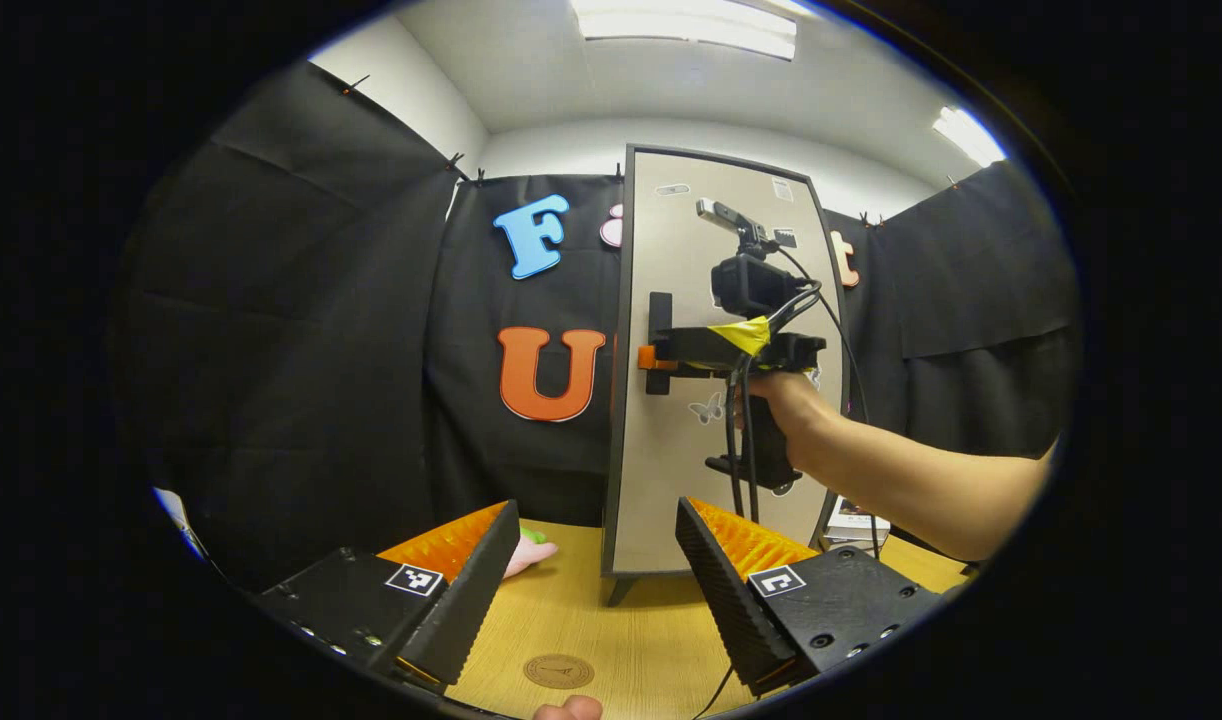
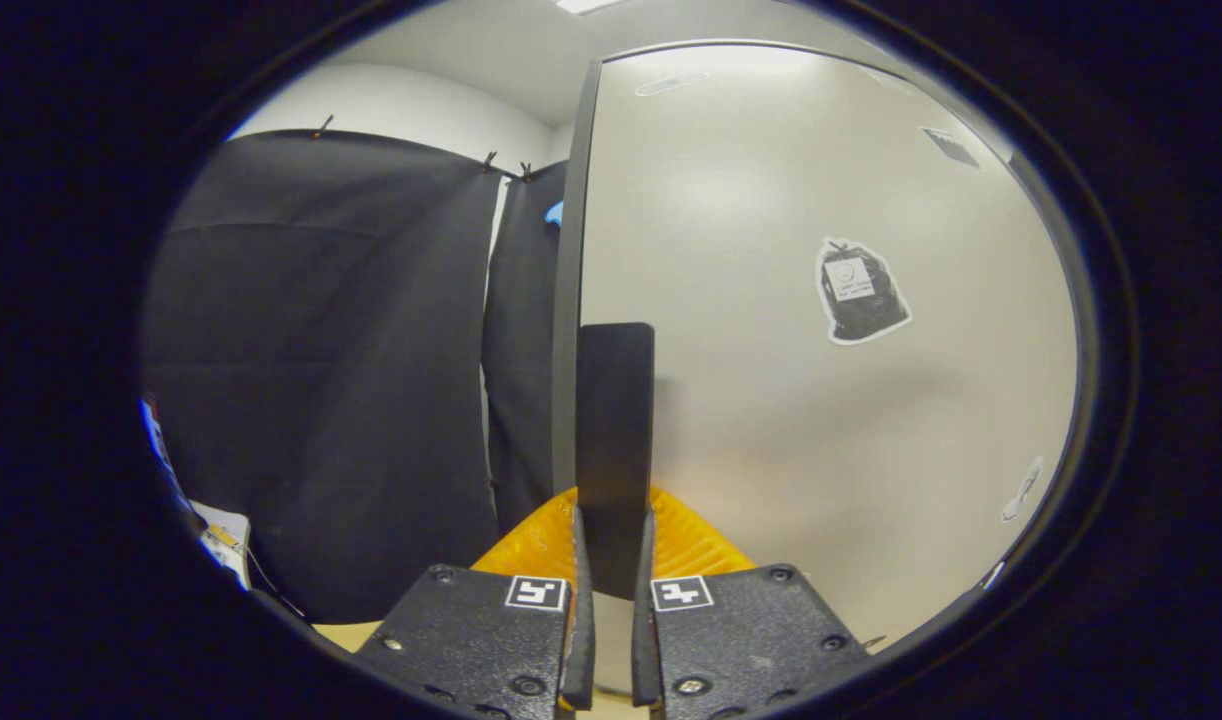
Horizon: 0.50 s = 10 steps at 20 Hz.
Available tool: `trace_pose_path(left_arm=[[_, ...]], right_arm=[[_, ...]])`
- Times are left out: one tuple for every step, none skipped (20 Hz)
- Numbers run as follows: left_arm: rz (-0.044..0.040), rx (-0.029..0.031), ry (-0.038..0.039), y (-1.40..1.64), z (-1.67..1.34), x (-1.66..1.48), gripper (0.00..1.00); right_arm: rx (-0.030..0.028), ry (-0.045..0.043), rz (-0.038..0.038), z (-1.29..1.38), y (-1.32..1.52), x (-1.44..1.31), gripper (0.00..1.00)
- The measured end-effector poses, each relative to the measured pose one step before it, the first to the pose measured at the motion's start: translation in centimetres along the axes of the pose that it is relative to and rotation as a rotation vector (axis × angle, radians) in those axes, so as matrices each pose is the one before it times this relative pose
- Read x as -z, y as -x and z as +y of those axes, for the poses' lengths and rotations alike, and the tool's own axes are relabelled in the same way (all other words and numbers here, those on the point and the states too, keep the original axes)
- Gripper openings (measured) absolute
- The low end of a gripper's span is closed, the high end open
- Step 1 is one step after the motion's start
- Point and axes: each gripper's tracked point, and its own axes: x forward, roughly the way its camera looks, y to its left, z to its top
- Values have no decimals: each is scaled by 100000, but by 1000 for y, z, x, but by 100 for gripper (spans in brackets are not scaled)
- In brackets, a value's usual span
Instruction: Open the cabinet door with the right hand, grasp the bottle in the cabinet with the left hand and place it on the coaster, then close the cabinet door with the right hand.
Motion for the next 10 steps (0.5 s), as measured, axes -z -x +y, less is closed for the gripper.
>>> trace_pose_path(left_arm=[[-467, -551, 164, -57, 49, -80, 95], [-336, -165, 584, -39, -27, -96, 95], [-256, 432, 805, 7, -90, -52, 95], [-136, 1126, 407, 72, -291, -131, 95], [-343, 1377, -124, 149, -302, -241, 95], [-440, 308, -587, 158, 71, -157, 95], [-1265, -561, -894, 256, 157, -319, 95], [-1019, -603, -743, 135, 162, -161, 95], [-14, -281, -462, 115, -7, 76, 95], [510, -117, -208, 4, -87, 351, 95]], right_arm=[[-374, 903, 246, -54, 99, 42, 18], [-653, -927, 252, 66, 155, 47, 18], [-1268, -995, 859, 171, 312, 27, 18], [-1539, -629, 1208, 265, 563, -15, 18], [-1970, 339, 507, 335, 662, -92, 18], [-1868, 307, -6, 310, 678, -25, 18], [-1877, 514, -112, 249, 586, 6, 18], [-1585, 431, -53, 198, 627, -49, 18], [-1305, 343, -546, 233, 609, 57, 18], [-952, 702, -472, 260, 767, -99, 18]])
